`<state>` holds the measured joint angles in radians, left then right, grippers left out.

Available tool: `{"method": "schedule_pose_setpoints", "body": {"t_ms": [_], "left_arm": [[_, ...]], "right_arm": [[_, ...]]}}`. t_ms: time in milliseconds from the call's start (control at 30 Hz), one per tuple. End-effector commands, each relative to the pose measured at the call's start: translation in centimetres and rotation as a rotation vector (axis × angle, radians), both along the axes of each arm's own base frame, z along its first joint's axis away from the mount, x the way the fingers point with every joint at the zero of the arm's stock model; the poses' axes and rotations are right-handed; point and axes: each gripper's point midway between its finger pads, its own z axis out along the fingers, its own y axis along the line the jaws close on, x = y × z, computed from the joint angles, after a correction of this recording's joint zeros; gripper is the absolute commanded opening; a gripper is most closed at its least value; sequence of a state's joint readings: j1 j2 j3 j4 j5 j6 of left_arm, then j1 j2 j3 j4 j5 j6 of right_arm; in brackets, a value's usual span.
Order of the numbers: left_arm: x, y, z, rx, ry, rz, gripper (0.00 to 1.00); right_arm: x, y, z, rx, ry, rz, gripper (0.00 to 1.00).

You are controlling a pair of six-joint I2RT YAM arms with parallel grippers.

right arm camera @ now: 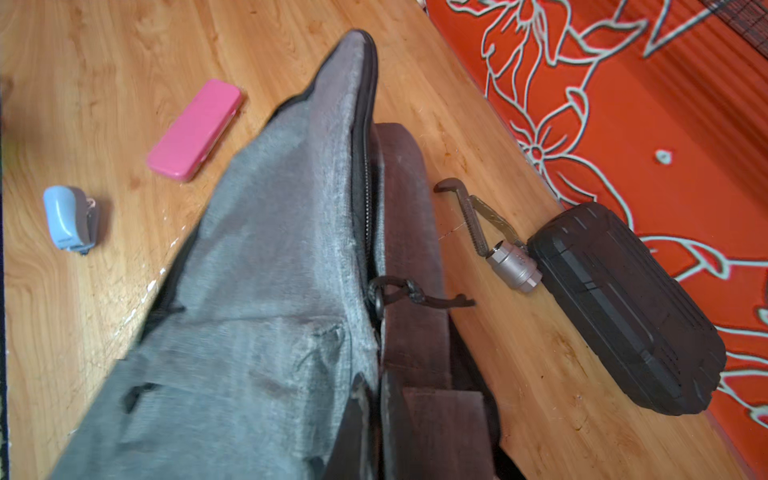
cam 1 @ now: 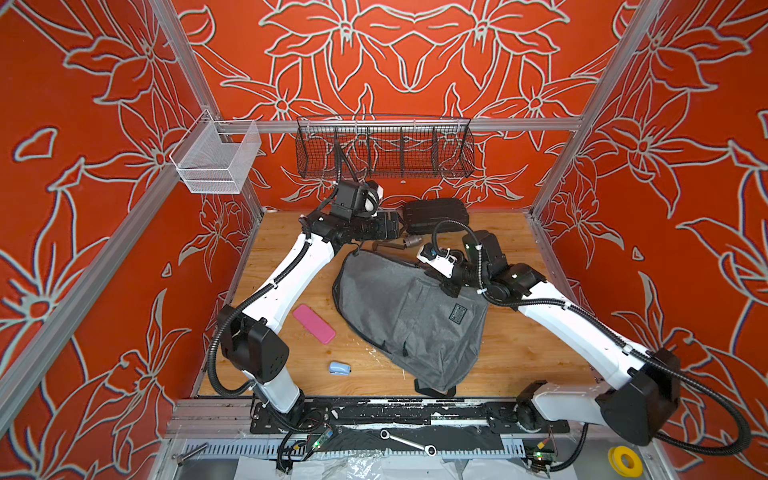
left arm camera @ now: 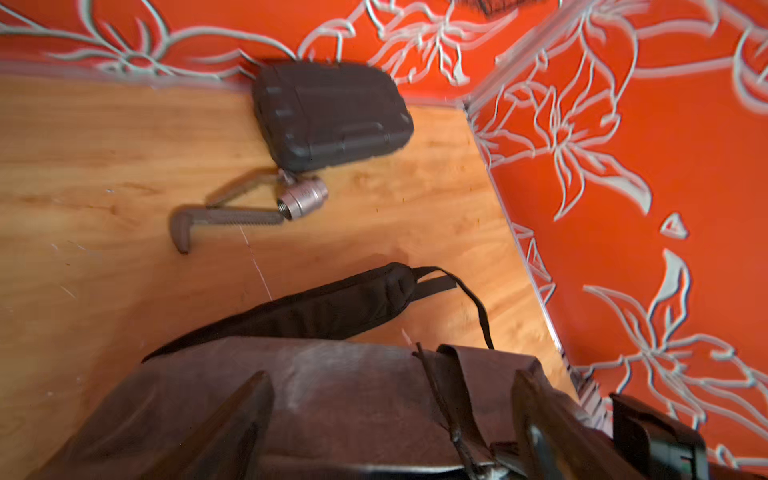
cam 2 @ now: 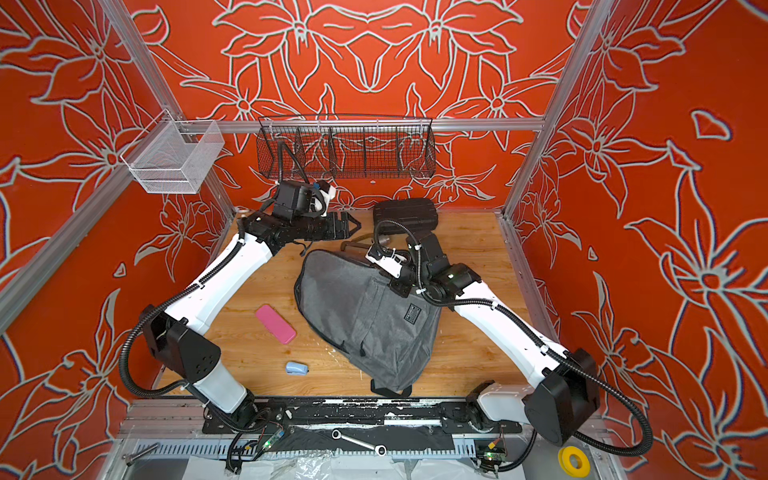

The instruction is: Pack the student bag

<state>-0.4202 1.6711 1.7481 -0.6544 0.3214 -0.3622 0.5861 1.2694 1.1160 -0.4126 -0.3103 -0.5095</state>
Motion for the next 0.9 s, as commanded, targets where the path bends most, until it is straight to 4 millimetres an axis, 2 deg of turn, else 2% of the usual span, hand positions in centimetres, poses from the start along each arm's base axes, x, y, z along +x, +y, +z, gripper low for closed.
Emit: {"method": "schedule_pose_setpoints", "body": {"t_ms": [0, 133, 233, 333, 467, 567, 633, 667, 733, 867], "left_arm": [[-2.2, -0.6, -1.7, 0.045, 0.092, -0.061, 0.89], [-4.0, -1.6, -4.2, 0.027, 0.261, -0.033, 0.89], [-4.3, -0.8, -6.0, 0.052, 0.339, 0.038, 0.89], [-2.6, 1.0, -5.9, 0.077, 0.312, 0.134, 0.89], [0.4, 2.7, -5.2, 0.067, 0.277, 0.21, 0.9], [1.4, 3.5, -6.0, 0.093, 0.316, 0.246, 0.9], [1.3, 3.4, -7.3, 0.1, 0.365, 0.248, 0.91], [1.1, 3.1, -8.1, 0.091, 0.393, 0.242, 0.91], [0.6, 2.6, -10.1, 0.068, 0.454, 0.243, 0.9], [0.2, 1.2, -14.3, 0.043, 0.52, 0.209, 0.87]], "right_arm": [[0.0, 0.7, 3.7, 0.035, -0.173, 0.012, 0.0], [-0.3, 1.4, 3.2, 0.038, -0.192, -0.018, 0.0], [0.8, 1.4, 2.8, 0.078, -0.142, -0.103, 0.0], [1.2, 1.8, 0.6, 0.051, -0.056, -0.103, 0.0], [3.0, 1.5, -3.3, 0.063, 0.145, -0.161, 0.0], [4.4, 0.9, -6.0, 0.057, 0.313, -0.215, 0.0], [4.6, 1.2, -7.9, 0.026, 0.374, -0.205, 0.13], [4.5, 1.4, -9.3, 0.001, 0.423, -0.198, 0.24], [5.0, 1.4, -11.0, -0.013, 0.5, -0.232, 0.29], [7.7, 0.3, -11.0, 0.185, 0.629, -0.387, 0.42]]}}
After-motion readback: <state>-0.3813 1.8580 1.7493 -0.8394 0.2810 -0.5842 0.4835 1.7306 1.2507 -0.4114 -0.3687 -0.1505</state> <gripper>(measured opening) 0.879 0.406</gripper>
